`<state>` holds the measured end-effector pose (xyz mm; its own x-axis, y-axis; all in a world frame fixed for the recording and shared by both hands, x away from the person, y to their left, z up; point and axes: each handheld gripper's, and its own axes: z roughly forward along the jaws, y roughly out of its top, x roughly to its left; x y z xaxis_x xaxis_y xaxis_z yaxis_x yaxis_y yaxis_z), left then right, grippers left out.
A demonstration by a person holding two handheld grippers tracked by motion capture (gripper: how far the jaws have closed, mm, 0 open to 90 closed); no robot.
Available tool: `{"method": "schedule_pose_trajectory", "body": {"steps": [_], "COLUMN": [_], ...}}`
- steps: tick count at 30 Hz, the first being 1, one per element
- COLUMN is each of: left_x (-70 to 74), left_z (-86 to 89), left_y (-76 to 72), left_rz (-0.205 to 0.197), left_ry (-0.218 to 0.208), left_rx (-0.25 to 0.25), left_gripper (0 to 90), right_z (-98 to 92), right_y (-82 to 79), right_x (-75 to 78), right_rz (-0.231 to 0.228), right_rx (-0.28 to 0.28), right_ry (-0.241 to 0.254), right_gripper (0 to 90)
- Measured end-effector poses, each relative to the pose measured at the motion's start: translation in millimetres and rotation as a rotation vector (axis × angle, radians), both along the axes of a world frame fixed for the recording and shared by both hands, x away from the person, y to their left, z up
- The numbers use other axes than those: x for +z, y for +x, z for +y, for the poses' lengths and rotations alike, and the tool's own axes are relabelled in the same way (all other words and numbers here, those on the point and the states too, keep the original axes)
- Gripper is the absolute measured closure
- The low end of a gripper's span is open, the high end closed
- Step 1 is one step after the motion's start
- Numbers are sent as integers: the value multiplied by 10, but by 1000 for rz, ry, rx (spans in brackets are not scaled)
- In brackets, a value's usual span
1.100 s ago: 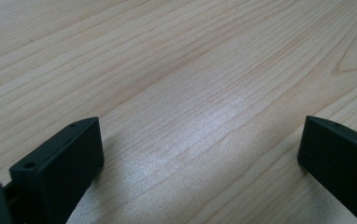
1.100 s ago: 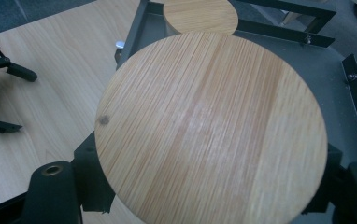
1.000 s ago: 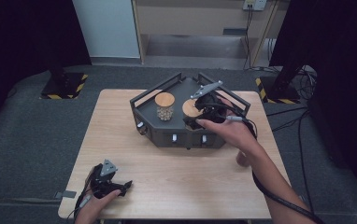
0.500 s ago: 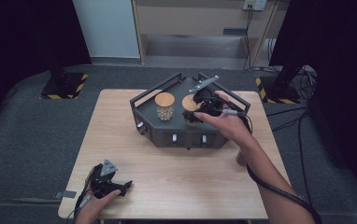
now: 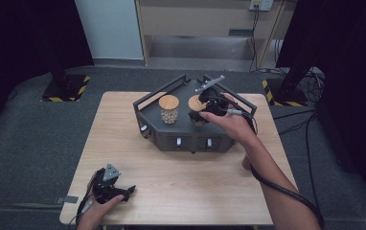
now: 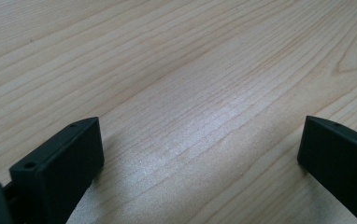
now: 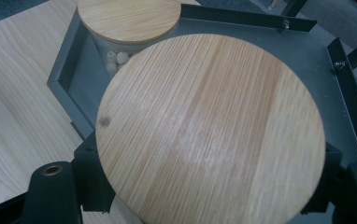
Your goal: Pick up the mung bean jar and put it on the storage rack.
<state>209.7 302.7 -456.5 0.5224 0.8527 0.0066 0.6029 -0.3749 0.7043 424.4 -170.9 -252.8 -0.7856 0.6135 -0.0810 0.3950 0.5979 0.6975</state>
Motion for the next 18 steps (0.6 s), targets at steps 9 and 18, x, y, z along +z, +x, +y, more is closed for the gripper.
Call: {"method": "schedule_pose_trajectory", "body": {"steps": [9,18], "left_x": [0,-1], "left_z": [0,0], "left_y": [0,-1], "left_rz": [0,0], "left_ry": [0,-1], "left_rx": [0,1], "left_gripper": [0,0], "right_z": [17,33], "right_y": [53,111], "right_x": [-82,-152], "right_rz": [12,18], "right_rx": [-6,-18], "right_ry": [-5,-3], "right_gripper": [255,255]}}
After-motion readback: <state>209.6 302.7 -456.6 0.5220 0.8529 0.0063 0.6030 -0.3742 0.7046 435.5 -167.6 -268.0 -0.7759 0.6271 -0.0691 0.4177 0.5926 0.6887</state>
